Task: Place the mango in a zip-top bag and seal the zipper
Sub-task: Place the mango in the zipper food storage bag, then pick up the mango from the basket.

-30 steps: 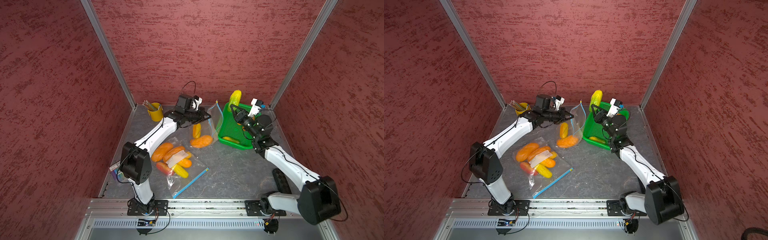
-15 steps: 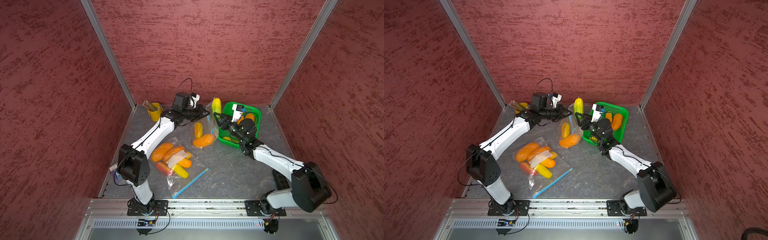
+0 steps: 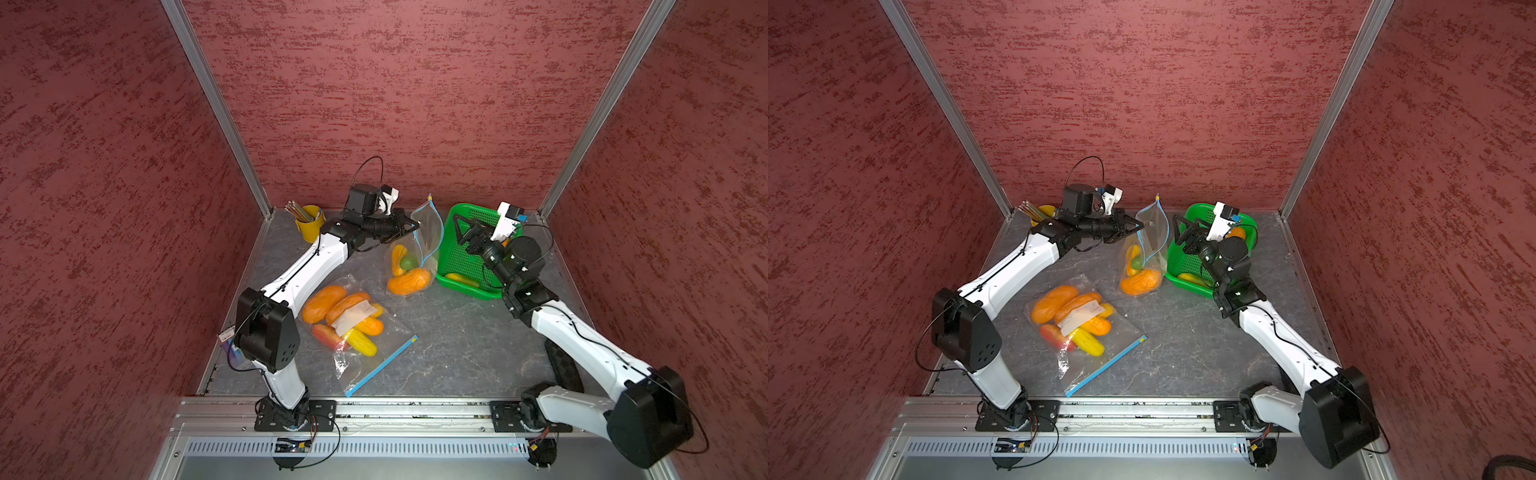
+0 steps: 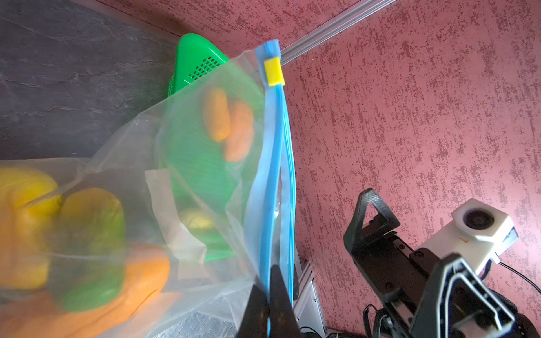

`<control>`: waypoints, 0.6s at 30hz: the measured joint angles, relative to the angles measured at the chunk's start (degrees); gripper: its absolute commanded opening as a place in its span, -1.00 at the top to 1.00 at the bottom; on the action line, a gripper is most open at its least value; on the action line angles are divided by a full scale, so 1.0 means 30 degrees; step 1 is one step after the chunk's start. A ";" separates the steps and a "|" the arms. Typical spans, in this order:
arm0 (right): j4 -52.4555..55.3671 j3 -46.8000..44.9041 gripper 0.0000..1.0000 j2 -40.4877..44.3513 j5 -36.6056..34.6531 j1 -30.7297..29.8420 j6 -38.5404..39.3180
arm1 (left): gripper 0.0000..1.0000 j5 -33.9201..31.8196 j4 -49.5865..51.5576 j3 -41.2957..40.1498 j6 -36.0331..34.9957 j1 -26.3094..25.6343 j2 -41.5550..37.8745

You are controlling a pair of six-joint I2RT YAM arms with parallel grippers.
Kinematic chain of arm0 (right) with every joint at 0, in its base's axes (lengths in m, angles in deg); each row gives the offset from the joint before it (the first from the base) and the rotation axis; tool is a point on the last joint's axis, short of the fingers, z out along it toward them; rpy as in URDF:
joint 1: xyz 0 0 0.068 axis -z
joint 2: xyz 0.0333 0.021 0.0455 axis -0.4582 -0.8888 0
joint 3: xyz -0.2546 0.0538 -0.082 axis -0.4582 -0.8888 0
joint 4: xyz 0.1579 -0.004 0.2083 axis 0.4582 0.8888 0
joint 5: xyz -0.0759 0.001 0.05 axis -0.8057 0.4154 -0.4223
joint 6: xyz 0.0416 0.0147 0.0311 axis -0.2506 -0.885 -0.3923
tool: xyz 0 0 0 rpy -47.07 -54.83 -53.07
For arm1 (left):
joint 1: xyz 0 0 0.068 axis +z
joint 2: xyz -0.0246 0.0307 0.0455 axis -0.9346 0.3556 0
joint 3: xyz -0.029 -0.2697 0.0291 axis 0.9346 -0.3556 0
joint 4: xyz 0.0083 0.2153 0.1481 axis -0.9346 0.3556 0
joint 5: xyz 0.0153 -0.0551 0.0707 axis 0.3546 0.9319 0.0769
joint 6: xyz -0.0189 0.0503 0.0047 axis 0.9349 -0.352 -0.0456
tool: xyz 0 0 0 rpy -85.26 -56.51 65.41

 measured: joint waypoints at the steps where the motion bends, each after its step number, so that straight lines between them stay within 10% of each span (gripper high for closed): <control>1: 0.0532 0.0153 -0.47 -0.0248 -0.0328 0.0415 -0.0117 | 0.98 0.0036 0.0007 0.0000 -0.0007 0.0051 0.0000; 18: 1.1176 1.2458 -0.47 -1.7092 -0.1865 0.5340 0.2106 | 0.98 0.0204 -0.0423 -0.0954 0.0306 0.0175 -0.0495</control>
